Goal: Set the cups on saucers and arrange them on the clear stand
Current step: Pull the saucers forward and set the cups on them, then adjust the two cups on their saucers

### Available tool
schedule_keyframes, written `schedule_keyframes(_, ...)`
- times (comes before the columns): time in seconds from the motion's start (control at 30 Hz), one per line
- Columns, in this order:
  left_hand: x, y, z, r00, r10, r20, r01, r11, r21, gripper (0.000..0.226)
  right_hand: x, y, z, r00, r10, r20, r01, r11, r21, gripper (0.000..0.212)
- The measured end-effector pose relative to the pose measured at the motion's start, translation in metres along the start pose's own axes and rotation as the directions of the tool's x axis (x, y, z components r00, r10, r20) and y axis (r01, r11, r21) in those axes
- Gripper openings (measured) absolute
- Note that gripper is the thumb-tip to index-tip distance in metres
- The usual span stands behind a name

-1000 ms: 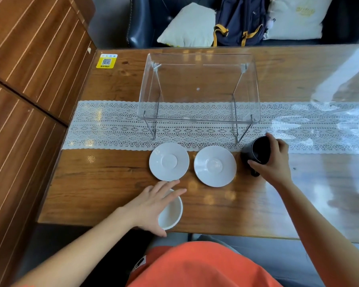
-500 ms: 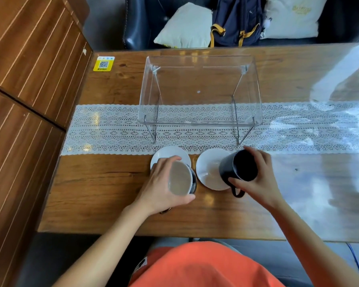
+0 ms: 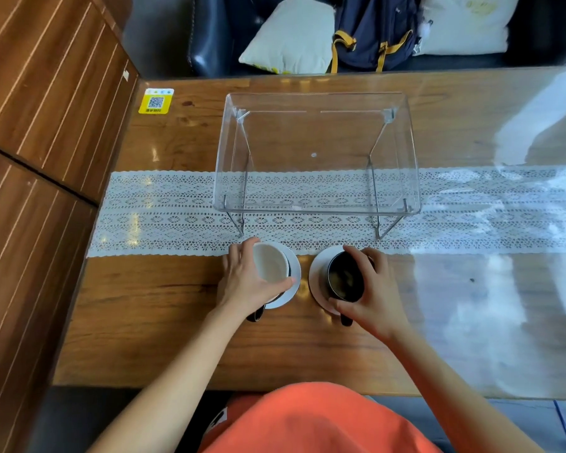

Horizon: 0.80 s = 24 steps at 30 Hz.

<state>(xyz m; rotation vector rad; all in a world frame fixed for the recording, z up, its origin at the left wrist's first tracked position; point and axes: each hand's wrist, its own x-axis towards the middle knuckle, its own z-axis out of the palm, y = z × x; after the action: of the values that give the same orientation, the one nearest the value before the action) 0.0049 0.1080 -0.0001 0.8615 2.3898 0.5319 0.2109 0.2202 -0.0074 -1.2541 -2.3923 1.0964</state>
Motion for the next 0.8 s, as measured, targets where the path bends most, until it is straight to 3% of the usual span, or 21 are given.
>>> schedule_keyframes(0.4,0.004,0.015,0.016,0.997,-0.045,-0.070,0.057,0.981,0.183,0.106,0.000,-0.003,0.003,0.999,0.047,-0.007,-0.047,0.999,-0.001,0.092)
schedule_keyframes(0.67,0.006,0.013,0.013,0.999,-0.040,-0.025,0.043,0.983,0.177,0.111,0.001,-0.009,0.000,0.998,0.060,0.009,-0.059,0.995,-0.082,0.091)
schedule_keyframes(0.73,0.007,0.017,0.009,0.997,-0.070,0.026,0.064,0.980,0.188,0.110,0.002,-0.010,-0.004,0.997,0.060,0.045,-0.054,0.993,-0.108,0.092)
schedule_keyframes(0.8,0.001,0.023,0.006,0.998,-0.067,-0.010,0.068,0.973,0.222,0.100,0.000,-0.008,-0.007,0.992,0.089,0.091,-0.085,0.995,-0.053,0.089)
